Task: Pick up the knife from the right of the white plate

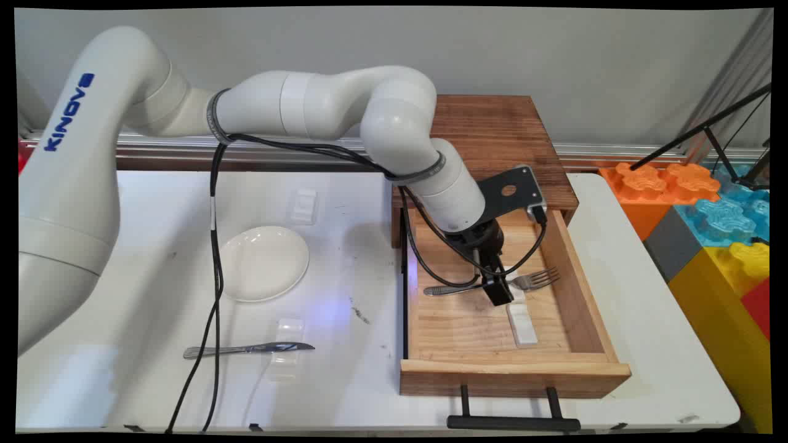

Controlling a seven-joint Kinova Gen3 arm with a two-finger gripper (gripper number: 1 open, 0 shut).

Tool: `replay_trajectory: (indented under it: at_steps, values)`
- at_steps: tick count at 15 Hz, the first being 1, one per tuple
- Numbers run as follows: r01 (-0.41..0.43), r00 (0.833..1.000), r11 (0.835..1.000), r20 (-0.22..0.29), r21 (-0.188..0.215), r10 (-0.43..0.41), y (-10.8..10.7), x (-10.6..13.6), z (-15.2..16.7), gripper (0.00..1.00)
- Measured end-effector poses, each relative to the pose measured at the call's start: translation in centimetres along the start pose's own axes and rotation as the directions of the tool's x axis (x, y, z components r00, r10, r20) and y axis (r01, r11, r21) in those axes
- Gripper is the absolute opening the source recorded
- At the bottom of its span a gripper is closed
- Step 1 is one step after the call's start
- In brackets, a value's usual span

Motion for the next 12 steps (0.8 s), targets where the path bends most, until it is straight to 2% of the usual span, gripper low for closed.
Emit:
replay_trajectory:
  at_steps: [6, 12]
  values:
    - [0.020, 0.999, 1.000, -0.029, -0.005, -0.020, 1.2, 0.2, -3.5, 1.00]
    - [0.037, 0.997, 0.999, -0.064, -0.014, -0.038, 2.4, -1.6, -7.9, 1.00]
